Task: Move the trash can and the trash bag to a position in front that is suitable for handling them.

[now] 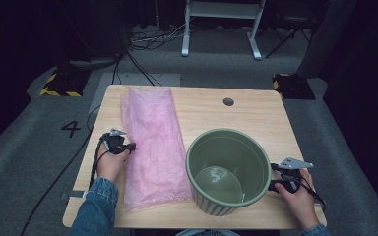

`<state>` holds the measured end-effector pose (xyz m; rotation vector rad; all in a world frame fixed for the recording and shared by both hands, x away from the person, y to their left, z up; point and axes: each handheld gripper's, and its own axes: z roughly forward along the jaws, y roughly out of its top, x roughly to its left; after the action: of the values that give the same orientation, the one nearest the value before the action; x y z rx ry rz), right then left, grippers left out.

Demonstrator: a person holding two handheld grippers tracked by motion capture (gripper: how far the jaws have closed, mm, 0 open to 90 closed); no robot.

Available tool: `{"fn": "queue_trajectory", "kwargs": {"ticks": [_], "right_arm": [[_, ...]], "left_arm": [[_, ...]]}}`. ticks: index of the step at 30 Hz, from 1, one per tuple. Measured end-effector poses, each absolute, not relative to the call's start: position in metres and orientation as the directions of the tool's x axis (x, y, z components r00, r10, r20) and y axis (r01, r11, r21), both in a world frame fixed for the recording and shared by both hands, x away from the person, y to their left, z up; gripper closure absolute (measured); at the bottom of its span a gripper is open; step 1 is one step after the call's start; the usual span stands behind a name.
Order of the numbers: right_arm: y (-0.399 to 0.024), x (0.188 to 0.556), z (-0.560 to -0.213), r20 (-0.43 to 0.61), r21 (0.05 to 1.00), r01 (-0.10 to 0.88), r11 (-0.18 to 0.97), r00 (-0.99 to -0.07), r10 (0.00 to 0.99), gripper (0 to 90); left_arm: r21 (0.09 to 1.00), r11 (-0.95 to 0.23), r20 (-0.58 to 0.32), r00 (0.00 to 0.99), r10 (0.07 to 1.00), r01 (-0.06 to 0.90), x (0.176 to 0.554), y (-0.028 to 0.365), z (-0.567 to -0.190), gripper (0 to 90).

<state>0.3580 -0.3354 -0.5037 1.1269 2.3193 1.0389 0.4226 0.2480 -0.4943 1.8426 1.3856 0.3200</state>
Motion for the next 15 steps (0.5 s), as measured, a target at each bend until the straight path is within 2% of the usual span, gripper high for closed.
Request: {"fn": "queue_trajectory", "kwargs": {"ticks": [4,6,9,15], "right_arm": [[-0.336,0.359,-0.504,-0.001,0.746,0.519,0.418,-0.627,0.779,22.6],[-0.336,0.359,-0.504,-0.001,0.746,0.518,0.419,-0.628,0.778,22.6],[-0.336,0.359,-0.504,-0.001,0.746,0.518,0.419,-0.628,0.778,22.6],[-0.336,0.36,-0.504,-0.001,0.746,0.516,0.421,-0.631,0.776,22.6]], "left_arm": [[0.759,-0.088,-0.238,0.4,0.885,0.645,0.417,0.253,-0.487,89.9],[0.792,-0.064,-0.272,0.444,0.854,0.607,0.412,0.257,-0.48,89.9],[0.816,-0.063,-0.272,0.478,0.835,0.575,0.407,0.261,-0.474,89.9],[0.835,-0.042,-0.291,0.506,0.812,0.549,0.4,0.264,-0.468,89.9]]}}
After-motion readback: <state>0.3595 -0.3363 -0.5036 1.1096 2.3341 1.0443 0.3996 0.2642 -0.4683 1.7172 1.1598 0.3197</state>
